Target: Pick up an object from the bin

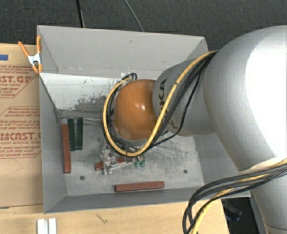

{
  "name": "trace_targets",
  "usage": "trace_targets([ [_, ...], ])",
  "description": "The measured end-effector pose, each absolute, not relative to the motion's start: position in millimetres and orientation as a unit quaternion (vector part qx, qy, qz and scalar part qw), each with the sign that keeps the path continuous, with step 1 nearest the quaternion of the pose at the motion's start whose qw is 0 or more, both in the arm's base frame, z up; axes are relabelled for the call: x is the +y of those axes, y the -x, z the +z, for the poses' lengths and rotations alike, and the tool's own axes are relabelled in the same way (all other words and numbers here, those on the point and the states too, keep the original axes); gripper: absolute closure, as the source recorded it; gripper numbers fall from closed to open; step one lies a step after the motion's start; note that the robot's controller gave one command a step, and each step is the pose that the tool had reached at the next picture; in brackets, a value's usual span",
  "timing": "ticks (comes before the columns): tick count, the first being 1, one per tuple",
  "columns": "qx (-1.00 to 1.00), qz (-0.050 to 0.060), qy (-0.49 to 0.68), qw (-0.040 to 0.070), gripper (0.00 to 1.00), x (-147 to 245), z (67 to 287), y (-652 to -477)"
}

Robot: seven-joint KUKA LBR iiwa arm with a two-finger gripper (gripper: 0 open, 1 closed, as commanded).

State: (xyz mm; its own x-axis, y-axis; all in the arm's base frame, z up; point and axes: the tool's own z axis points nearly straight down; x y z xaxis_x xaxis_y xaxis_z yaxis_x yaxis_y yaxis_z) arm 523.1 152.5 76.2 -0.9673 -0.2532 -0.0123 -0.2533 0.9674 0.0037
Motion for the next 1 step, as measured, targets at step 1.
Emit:
trace_targets([
  [1,0.997,0.001,0.077,0.001,1.00,159.7,211.7,-517.8],
])
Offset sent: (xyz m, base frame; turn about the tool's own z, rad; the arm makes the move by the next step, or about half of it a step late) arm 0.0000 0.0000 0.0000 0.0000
